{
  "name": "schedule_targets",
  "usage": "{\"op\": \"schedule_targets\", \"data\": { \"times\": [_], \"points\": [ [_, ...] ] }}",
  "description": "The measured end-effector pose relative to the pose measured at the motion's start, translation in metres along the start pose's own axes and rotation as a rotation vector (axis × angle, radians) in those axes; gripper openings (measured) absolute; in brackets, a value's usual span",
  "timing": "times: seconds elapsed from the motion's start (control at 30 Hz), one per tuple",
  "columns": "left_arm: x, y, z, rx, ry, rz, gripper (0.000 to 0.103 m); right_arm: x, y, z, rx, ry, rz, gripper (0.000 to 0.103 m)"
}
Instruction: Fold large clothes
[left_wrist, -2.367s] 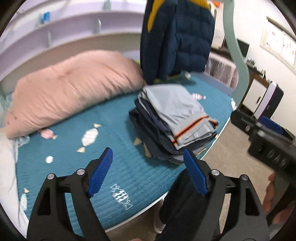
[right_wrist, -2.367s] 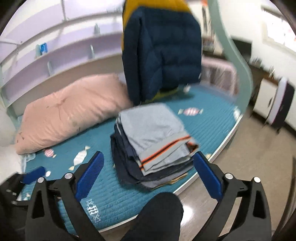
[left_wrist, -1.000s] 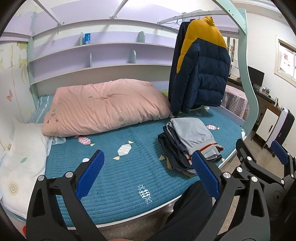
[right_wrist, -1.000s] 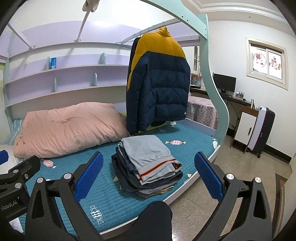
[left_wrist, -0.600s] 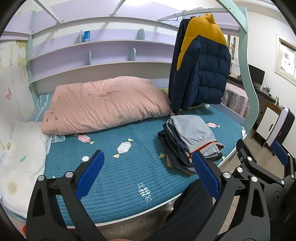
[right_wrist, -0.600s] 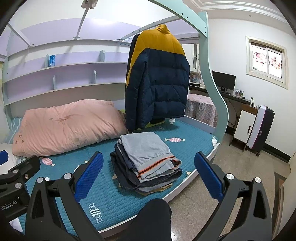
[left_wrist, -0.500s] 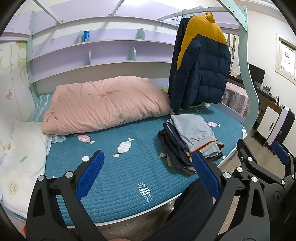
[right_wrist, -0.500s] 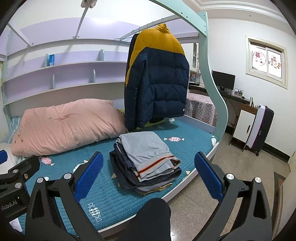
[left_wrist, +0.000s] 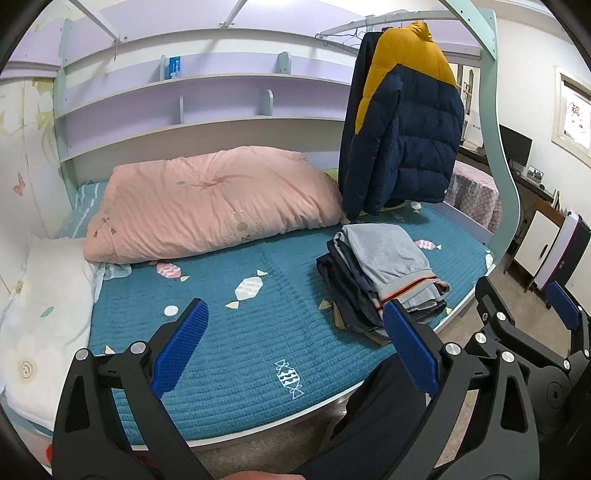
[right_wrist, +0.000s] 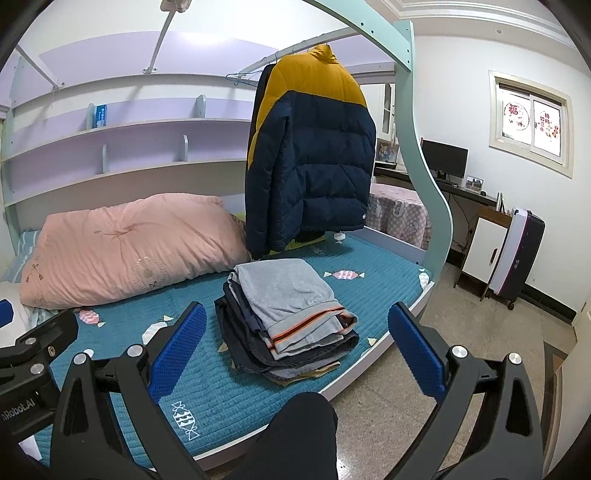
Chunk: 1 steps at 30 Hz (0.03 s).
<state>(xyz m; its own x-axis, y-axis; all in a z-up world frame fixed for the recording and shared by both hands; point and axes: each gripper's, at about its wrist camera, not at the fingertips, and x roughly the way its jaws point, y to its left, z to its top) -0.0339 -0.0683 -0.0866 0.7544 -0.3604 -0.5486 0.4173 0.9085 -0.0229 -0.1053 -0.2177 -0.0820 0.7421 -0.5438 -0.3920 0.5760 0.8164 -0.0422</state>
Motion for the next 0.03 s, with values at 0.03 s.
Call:
{"op": "schedule_targets", "data": {
  "times": [0.03],
  "points": [
    [0.0004, 0.0004, -0.0001, 0.001, 0.001, 0.004, 0.096, -0.0004, 0.0004, -0.0003, 0.0, 0.002, -0.002, 0.095]
  ]
}}
